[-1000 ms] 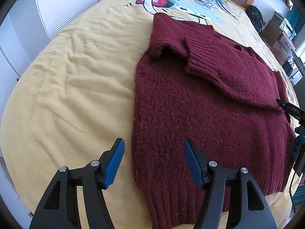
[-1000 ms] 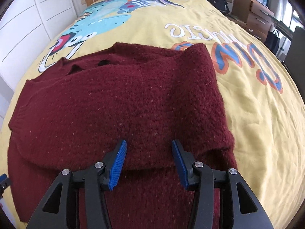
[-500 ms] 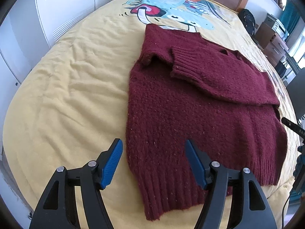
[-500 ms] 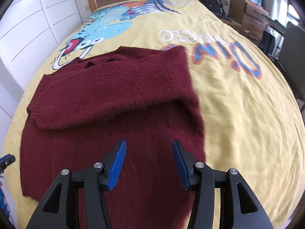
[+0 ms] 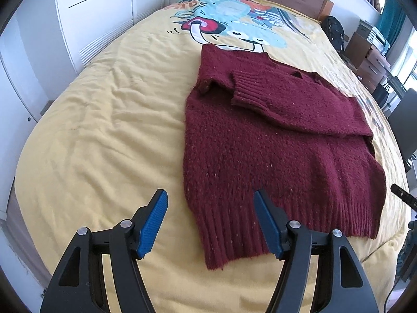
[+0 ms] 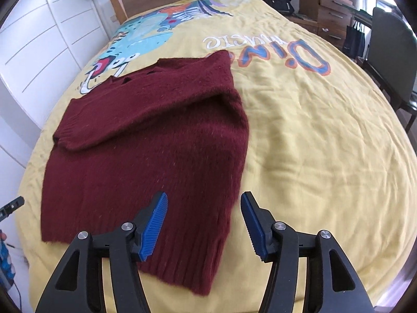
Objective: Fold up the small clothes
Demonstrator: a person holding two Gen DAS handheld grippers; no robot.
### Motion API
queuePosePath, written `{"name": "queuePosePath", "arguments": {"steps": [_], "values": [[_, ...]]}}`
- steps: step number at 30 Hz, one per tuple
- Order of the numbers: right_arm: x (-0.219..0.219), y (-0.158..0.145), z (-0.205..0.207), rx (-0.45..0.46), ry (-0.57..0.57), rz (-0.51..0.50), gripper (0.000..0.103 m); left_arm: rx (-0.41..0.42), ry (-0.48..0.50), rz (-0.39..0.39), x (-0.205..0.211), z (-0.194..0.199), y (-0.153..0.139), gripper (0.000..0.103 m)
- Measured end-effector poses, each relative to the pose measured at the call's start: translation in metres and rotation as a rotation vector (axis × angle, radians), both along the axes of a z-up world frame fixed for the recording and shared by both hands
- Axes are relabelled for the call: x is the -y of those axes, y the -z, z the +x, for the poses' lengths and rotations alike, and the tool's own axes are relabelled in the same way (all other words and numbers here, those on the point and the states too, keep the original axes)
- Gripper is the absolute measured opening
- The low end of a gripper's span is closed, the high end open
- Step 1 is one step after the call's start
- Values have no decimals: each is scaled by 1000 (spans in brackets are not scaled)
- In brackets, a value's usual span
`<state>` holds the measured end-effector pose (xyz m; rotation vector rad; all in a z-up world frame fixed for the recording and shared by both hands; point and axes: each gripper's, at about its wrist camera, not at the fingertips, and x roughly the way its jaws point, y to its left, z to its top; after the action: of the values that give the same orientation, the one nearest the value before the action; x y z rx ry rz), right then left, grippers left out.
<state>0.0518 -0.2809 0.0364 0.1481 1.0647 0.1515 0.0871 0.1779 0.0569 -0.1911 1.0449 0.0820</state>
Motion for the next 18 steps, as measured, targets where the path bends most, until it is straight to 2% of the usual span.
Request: {"name": "queuePosePath", "arguments": {"steps": [11, 18], "values": [[14, 3, -45, -3, 28, 60, 64, 6, -14, -12, -1, -30, -6, 63], [24, 21, -53, -54, 52, 103, 65, -35, -39, -57, -7, -28, 11, 63]]}}
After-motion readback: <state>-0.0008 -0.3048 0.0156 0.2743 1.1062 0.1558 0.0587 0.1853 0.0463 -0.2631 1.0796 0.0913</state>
